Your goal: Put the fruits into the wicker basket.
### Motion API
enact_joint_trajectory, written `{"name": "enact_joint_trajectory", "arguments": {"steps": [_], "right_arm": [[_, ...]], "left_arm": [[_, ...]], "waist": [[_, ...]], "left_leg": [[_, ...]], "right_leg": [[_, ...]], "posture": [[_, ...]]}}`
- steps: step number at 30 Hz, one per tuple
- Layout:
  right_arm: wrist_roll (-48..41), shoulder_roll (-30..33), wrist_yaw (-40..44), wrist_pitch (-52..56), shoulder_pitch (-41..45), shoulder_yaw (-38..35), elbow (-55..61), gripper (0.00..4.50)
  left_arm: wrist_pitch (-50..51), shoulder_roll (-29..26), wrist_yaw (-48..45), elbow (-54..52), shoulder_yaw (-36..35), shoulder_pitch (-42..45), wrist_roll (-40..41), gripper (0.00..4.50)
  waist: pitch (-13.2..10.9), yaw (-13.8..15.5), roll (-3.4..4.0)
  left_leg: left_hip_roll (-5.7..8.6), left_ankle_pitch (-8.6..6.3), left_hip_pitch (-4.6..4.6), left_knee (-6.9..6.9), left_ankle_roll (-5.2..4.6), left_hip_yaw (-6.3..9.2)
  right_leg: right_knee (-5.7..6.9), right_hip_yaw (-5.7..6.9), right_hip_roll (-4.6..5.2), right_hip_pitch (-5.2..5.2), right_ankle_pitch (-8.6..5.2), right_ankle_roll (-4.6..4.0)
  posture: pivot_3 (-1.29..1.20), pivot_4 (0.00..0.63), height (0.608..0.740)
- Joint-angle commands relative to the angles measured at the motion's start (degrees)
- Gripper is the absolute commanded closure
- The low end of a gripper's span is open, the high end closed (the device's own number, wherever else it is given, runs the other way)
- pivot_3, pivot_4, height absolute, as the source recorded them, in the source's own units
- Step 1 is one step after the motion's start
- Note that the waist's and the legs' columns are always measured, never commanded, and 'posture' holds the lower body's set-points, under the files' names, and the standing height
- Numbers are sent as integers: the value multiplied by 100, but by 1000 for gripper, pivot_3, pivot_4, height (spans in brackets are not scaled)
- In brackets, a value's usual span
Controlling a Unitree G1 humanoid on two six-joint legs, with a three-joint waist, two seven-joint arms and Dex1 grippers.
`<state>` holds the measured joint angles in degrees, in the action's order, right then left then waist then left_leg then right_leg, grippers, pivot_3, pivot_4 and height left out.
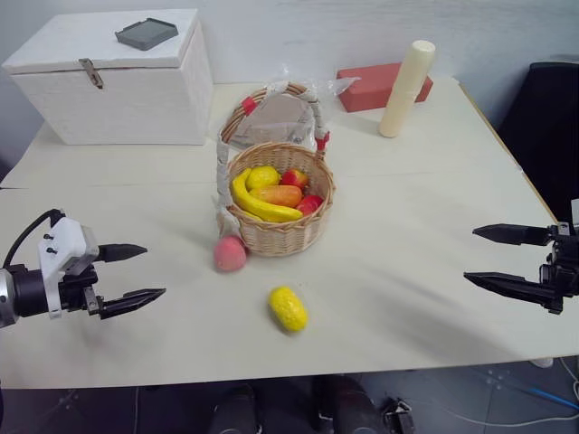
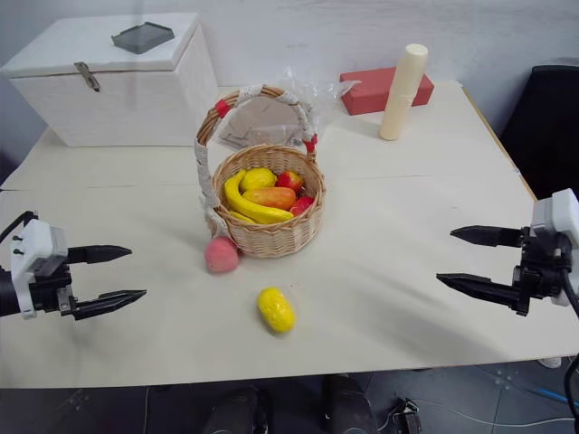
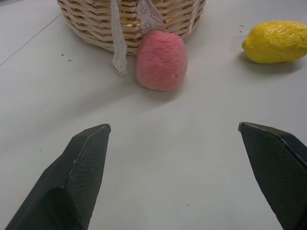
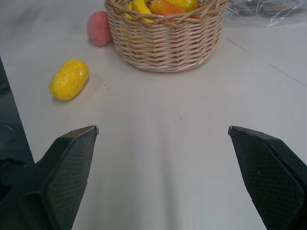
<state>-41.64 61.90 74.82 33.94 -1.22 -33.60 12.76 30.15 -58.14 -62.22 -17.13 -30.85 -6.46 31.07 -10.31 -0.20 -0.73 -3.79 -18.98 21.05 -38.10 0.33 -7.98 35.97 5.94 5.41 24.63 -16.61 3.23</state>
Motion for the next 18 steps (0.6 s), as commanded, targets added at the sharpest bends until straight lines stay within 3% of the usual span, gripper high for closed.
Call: {"name": "enact_joint_trajectory", "arguments": {"steps": [1, 10, 14, 18], "right_arm": [[-359, 38, 38, 303, 69, -84, 139, 19], [-1446, -27, -344, 646, 513, -77, 1652, 19], [-2164, 67, -696, 920, 829, 11, 2141, 19], [-2287, 41, -959, 956, 933, 132, 2303, 19]], "left_arm": [[56, 32, 7, -58, 6, 196, 190, 0], [-48, 232, 197, -39, 1775, 1197, -329, 0], [-228, 648, 574, 451, 2497, 1891, -840, 0], [-493, 1138, 856, 1043, 2946, 2401, -1259, 0]], "waist": [[0, 2, 0], [0, 12, 0], [0, 19, -1], [1, 27, -6]], "left_leg": [[0, 1, 0, -1, 1, 0], [2, 11, -1, -7, 12, -4], [4, 13, 0, -9, 9, -4], [9, 14, 3, -15, 4, -6]], "right_leg": [[0, 1, 0, 0, 0, 0], [7, -1, -3, 0, 8, 6], [4, -3, -4, -1, 12, 7], [5, -1, -9, -2, 14, 11]], "posture": [[0, 150, 740], [0, 150, 740], [0, 150, 740], [0, 150, 740]]}}
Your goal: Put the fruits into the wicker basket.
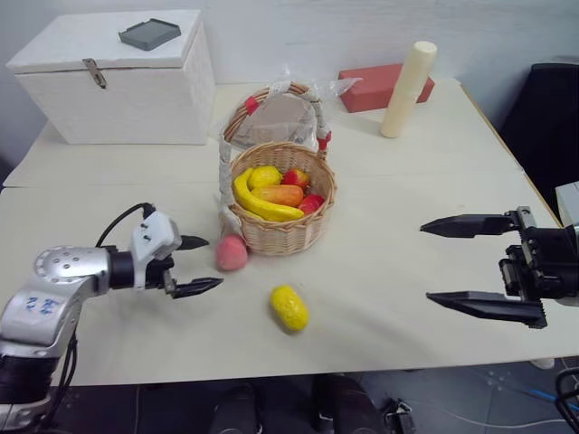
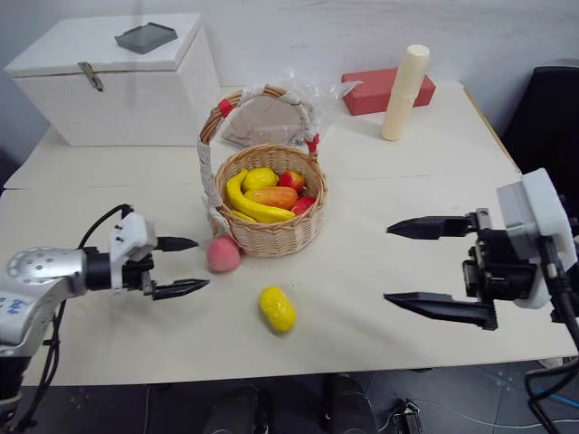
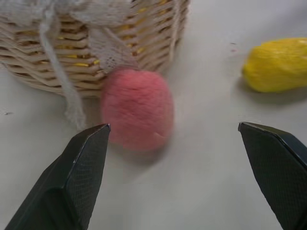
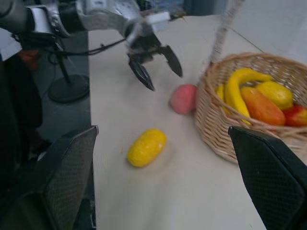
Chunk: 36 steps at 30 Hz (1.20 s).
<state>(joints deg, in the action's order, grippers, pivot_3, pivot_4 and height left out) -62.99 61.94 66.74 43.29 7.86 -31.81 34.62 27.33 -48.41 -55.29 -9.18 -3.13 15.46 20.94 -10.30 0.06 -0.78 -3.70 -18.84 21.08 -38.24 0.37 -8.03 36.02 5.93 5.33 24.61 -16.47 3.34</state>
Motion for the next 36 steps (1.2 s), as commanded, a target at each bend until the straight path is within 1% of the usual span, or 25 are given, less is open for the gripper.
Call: {"name": "enact_joint_trajectory", "arguments": {"steps": [1, 6, 9, 13, 15, 17, 20, 22, 26, 28, 30, 32, 36], "right_arm": [[-153, 34, -171, 21, 12, -46, 124, 19], [-68, -39, -353, -4, -110, -73, 116, 19], [-28, -42, -391, -34, -176, -93, 84, 0], [86, -49, -384, -103, -232, -98, -8, 0], [125, -74, -402, -133, -215, -62, -61, 0], [98, -96, -425, -134, -265, -110, 4, 0], [-6, -120, -466, -107, -348, -229, 99, 0], [-36, -122, -493, -116, -386, -257, 120, 0], [-138, -114, -599, -106, -405, -296, 194, 0], [-218, -103, -667, -92, -396, -328, 230, 0], [-240, -116, -762, -112, -393, -373, 252, 0], [-200, -132, -878, -144, -408, -420, 268, 0], [-212, -151, -1013, -139, -519, -561, 343, 0]], "left_arm": [[-229, 228, 175, 323, 219, 268, -285, 0], [-419, 650, 381, 807, 514, 555, -614, 0], [-464, 751, 333, 884, 540, 557, -654, 597], [-516, 736, 150, 738, 463, 423, -534, 1854], [-500, 635, -21, 478, 408, 263, -418, 2139], [-394, 530, -190, 156, 325, 101, -231, 2180], [139, 315, -519, -640, 58, -135, 463, 2180], [477, 278, -464, -1035, -65, -109, 785, 2180], [1233, 656, 418, -1456, -77, 590, 1049, 2180], [1619, 928, 977, -1549, 16, 1032, 975, 2180], [2092, 1325, 1632, -1601, 131, 1532, 911, 2180], [2415, 1593, 2098, -1651, 239, 1856, 808, 2180], [2707, 1834, 2651, -1677, 405, 2210, 586, 2180]], "waist": [[-1, 2, -2], [-2, 8, -8], [-2, -2, -8], [-2, -4, -8], [-2, -15, -8], [-2, -17, -9], [-2, -12, -9], [-2, -8, -9], [-3, 76, -10], [-3, 101, -11], [-4, 120, -12], [-5, 128, -15], [-6, 112, -16]], "left_leg": [[1, 0, 2, -1, -3, -1], [4, 1, 7, -15, -16, -10], [3, -2, 6, -26, -21, -12], [-2, -4, 10, -50, -24, -11], [-2, -6, 8, -58, -27, -11], [-5, -8, 11, -64, -30, -11], [-6, -8, 13, -66, -30, -8], [-6, -8, 13, -67, -30, -5], [3, -10, 15, -75, -36, 9], [5, -9, 15, -79, -45, 6], [8, -6, 11, -80, -48, -1], [11, -1, 13, -80, -51, -3], [10, 1, 10, -80, -48, -21]], "right_leg": [[-2, 0, 0, 0, 2, 3], [-4, 0, 0, 0, 6, 12], [-2, -2, 2, -2, 8, 15], [6, -3, 8, -3, 9, 16], [10, -6, 13, -5, 10, 17], [11, -8, 16, -5, 13, 16], [12, -12, 19, -6, 13, 16], [12, -20, 21, -7, 13, 16], [11, -38, 15, -19, 19, 21], [8, -48, 6, -20, 32, 24], [7, -58, -2, -21, 39, 28], [4, -64, -5, -21, 47, 34], [-3, -82, -15, -20, 52, 41]], "posture": [[0, 150, 740], [0, 150, 740], [0, 150, 740], [0, 150, 740], [0, 150, 740], [0, 150, 740], [0, 150, 740], [0, 150, 740], [0, 150, 740], [0, 150, 740], [0, 150, 740], [0, 150, 740], [0, 150, 740]]}}
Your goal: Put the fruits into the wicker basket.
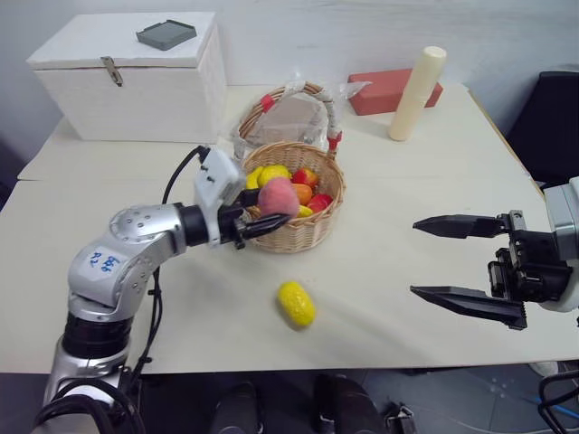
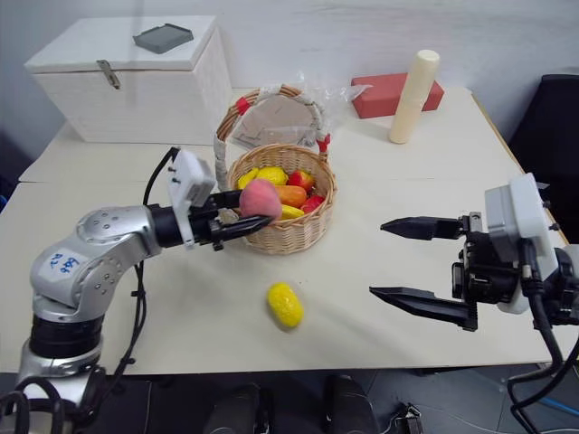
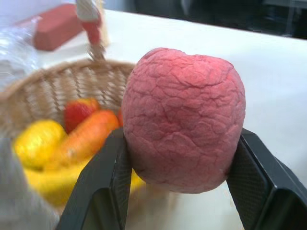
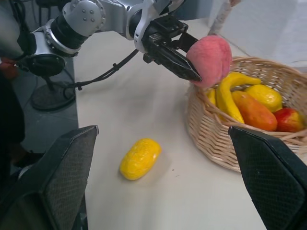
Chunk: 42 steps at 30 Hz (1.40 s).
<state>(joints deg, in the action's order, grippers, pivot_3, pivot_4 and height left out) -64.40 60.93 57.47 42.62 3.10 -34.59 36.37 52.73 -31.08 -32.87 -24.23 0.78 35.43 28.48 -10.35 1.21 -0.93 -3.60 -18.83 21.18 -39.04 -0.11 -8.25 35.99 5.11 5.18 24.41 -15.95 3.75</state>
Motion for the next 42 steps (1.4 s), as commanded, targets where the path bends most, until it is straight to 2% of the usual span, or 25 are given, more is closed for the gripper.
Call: {"name": "enact_joint_trajectory", "arguments": {"steps": [1, 5, 7, 12, 15, 21, 25, 29, 33, 37, 42], "right_arm": [[-79, -56, -105, -75, -76, -303, 198, 0], [-41, -114, -211, -131, -168, -330, 283, 0], [-26, -158, -282, -151, -196, -343, 319, 0], [19, -250, -338, -189, -407, -473, 436, 0], [30, -199, -387, -197, -338, -376, 377, 0], [34, -169, -463, -203, -244, -199, 348, 0], [243, -219, -315, -286, -179, 256, 226, 0], [612, -314, -209, -428, -52, 839, 38, 0], [1340, -693, -167, -492, 583, 2402, -292, 0], [1910, -1251, -486, -343, 966, 3527, -483, 0], [2832, -2106, -1048, -406, 1182, 4719, -657, 0]], "left_arm": [[244, 158, 541, -117, 50, 292, -228, 2180], [338, 207, 714, 89, 371, 411, -486, 2180], [311, 288, 795, 286, 374, 432, -558, 1463], [147, 275, 448, 450, 273, 414, -378, 18], [47, 143, 263, 455, 232, 325, -373, 18], [-613, -304, -683, 390, -143, 73, -57, 18], [-1229, -1013, -2187, 622, -821, -392, 571, 18], [-1642, -2018, -3563, 1018, -893, -752, 612, 18], [-1871, -2967, -4852, 1211, -739, -806, 645, 18], [-2001, -3295, -5393, 1001, -576, -848, 661, 18], [-2378, -3350, -5587, 984, -364, -718, 422, 18]], "waist": [[-1, -5, -2], [-2, 11, -4], [-2, 13, -4], [-7, 10, -12], [-7, 2, -12], [-7, 0, -12], [-7, -46, -12], [-7, -96, -12], [-14, -141, -26], [-16, -140, -21], [-13, -132, -27]], "left_leg": [[-1, 0, 1, 0, 0, -1], [-4, 1, 0, 0, 4, -5], [-4, 1, 1, -1, 5, -5], [-7, 1, 1, -3, 6, -7], [-9, 0, 1, -3, 8, -11], [-10, -1, 0, -3, 8, -14], [-18, -4, 0, -3, 14, -19], [-15, -6, 1, -3, 16, -20], [-22, -12, 2, -2, 12, -20], [-24, -13, 5, 5, 19, -25], [-18, -15, 46, -2, 25, -36]], "right_leg": [[-1, -2, -3, 2, 0, 0], [-5, -17, -25, 5, 0, 0], [-5, -21, -29, 5, 0, 0], [-5, -28, -36, 8, 2, -3], [-5, -32, -40, 11, 1, -3], [-6, -35, -43, 13, 1, -6], [-6, -39, -50, 17, -1, -12], [-6, -35, -54, 23, -6, -19], [-9, -32, -52, 26, -8, -27], [-2, -36, -49, 38, -12, -34], [4, -35, -59, 84, -14, -35]], "posture": [[0, 150, 740], [0, 150, 740], [0, 150, 740], [0, 150, 740], [0, 150, 740], [0, 150, 740], [0, 150, 740], [0, 150, 740], [0, 150, 740], [0, 150, 740], [0, 150, 740]]}}
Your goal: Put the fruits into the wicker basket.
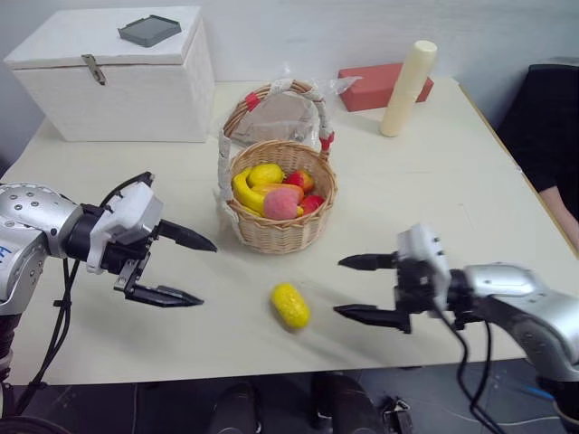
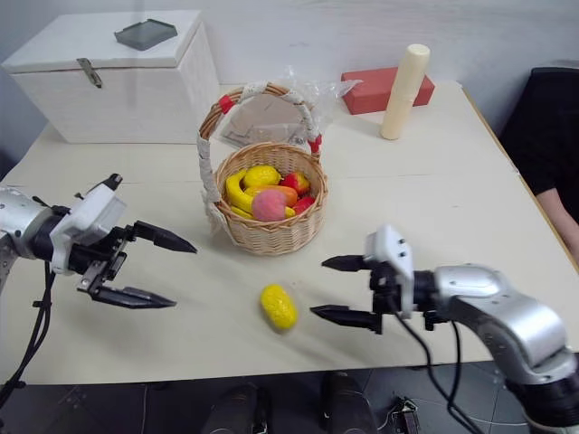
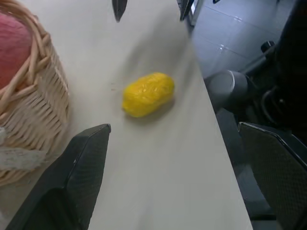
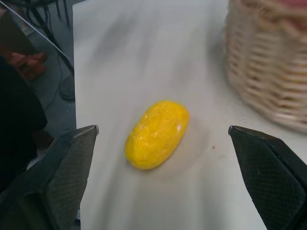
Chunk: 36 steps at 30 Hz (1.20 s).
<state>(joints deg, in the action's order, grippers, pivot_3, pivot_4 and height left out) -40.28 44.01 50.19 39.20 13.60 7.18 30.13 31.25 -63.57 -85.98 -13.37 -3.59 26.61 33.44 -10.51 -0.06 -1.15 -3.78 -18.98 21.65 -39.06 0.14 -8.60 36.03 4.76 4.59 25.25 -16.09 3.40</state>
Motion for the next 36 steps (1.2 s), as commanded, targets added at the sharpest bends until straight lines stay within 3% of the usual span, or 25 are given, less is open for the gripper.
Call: {"name": "enact_joint_trajectory", "arguments": {"steps": [1, 14, 18, 22, 24, 31, 36], "right_arm": [[556, -561, -378, -78, 160, 722, -50, 0], [1826, -1312, -685, -155, 351, 1723, -564, 0], [1967, -1544, -759, -357, 323, 1622, -756, 932], [1766, -1414, -486, -430, 181, 1339, -588, 2272], [1626, -1334, -338, -429, 104, 1196, -484, 2698], [550, -752, 198, -357, -307, -383, -12, 2736], [349, -600, -154, 73, 813, -1018, -686, 2736]], "left_arm": [[-241, -103, -280, -90, 121, 226, -76, 18], [-134, -217, -266, -117, 242, 512, 51, 18], [-261, -126, -203, 84, 314, 603, -59, 0], [-314, 92, -47, 234, 382, 741, -85, 0], [-355, 229, 15, 358, 432, 856, -137, 0], [256, 865, 352, 843, 404, 1499, 97, 0], [803, 1144, 755, 499, 181, 1497, 469, 0]], "waist": [[3, -8, -5], [3, -25, -6], [3, -20, -6], [3, -18, -6], [3, -2, -6], [3, -2, -14], [-1, -92, -22]], "left_leg": [[-1, 1, 2, -2, 2, -5], [-1, 2, 2, -7, 2, -35], [-1, 3, -4, -7, 4, -40], [0, 4, -7, -8, 4, -45], [1, 4, -10, -8, 4, -49], [4, 4, -12, -12, 1, -50], [3, 7, -33, -12, 0, -70]], "right_leg": [[3, 2, -4, 6, 0, 0], [26, 11, -12, 28, 1, 2], [33, 8, -12, 28, 1, 2], [39, 2, -12, 28, 1, 2], [41, -1, -12, 28, 1, 2], [46, -4, -13, 26, 3, 5], [62, -30, -15, 25, 5, 9]], "posture": [[0, 150, 740], [0, 150, 740], [0, 150, 740], [0, 150, 740], [0, 150, 740], [0, 150, 740], [0, 150, 740]]}}
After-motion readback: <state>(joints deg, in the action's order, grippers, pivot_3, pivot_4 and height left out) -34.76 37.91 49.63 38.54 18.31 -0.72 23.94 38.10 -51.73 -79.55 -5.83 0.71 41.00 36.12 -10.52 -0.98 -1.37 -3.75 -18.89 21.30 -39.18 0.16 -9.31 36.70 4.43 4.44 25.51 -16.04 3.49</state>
